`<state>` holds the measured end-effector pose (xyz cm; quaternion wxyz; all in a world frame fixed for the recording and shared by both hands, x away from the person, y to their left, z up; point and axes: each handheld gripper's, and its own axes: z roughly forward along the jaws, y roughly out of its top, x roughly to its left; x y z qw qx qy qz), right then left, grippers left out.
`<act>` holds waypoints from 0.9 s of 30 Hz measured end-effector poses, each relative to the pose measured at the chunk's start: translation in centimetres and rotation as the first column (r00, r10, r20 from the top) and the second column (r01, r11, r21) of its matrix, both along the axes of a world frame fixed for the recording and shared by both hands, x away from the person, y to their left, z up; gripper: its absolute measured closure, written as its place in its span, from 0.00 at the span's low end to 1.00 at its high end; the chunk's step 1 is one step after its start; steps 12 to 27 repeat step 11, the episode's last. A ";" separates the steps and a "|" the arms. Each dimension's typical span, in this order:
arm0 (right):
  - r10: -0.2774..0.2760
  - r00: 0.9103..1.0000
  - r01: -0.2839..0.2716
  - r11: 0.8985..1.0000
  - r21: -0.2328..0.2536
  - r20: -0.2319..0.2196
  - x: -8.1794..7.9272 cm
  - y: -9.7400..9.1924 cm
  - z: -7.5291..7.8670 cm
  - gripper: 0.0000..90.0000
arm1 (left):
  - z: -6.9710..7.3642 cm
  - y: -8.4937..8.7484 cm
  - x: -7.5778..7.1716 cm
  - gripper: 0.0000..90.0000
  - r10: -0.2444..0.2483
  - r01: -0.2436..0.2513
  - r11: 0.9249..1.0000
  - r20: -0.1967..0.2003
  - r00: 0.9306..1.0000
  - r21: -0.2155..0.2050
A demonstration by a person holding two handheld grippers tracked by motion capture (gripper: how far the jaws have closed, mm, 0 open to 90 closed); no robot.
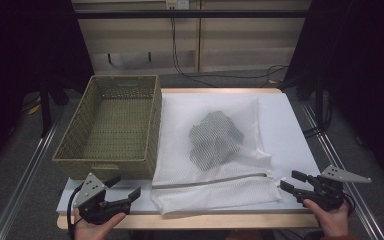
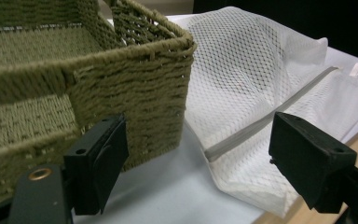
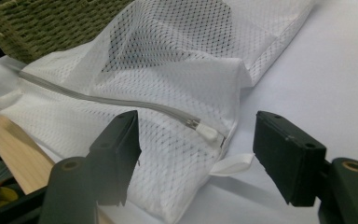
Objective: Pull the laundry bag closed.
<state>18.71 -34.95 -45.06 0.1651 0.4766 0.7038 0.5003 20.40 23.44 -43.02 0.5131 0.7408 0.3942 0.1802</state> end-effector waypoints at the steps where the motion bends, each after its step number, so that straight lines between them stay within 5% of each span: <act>1: -0.005 1.000 0.005 1.000 0.006 0.000 -0.2 0.0 0.0 0.35 | 0.0 0.1 -0.1 0.23 0.017 -0.017 1.000 0.004 1.000 0.002; 6: -0.020 1.000 0.019 1.000 0.016 0.011 -1.2 -0.4 -0.3 0.35 | 0.1 0.2 0.0 0.20 0.018 -0.018 1.000 0.008 1.000 0.002; 11: 0.008 1.000 -0.008 1.000 0.009 -0.022 -0.7 0.0 -0.6 0.41 | 0.0 -0.2 0.5 0.19 -0.001 0.000 1.000 0.011 1.000 0.028; 27: 0.008 1.000 -0.008 1.000 0.009 -0.022 -0.7 0.0 -0.6 0.41 | 0.0 -0.2 0.5 0.19 -0.001 0.000 1.000 0.011 1.000 0.028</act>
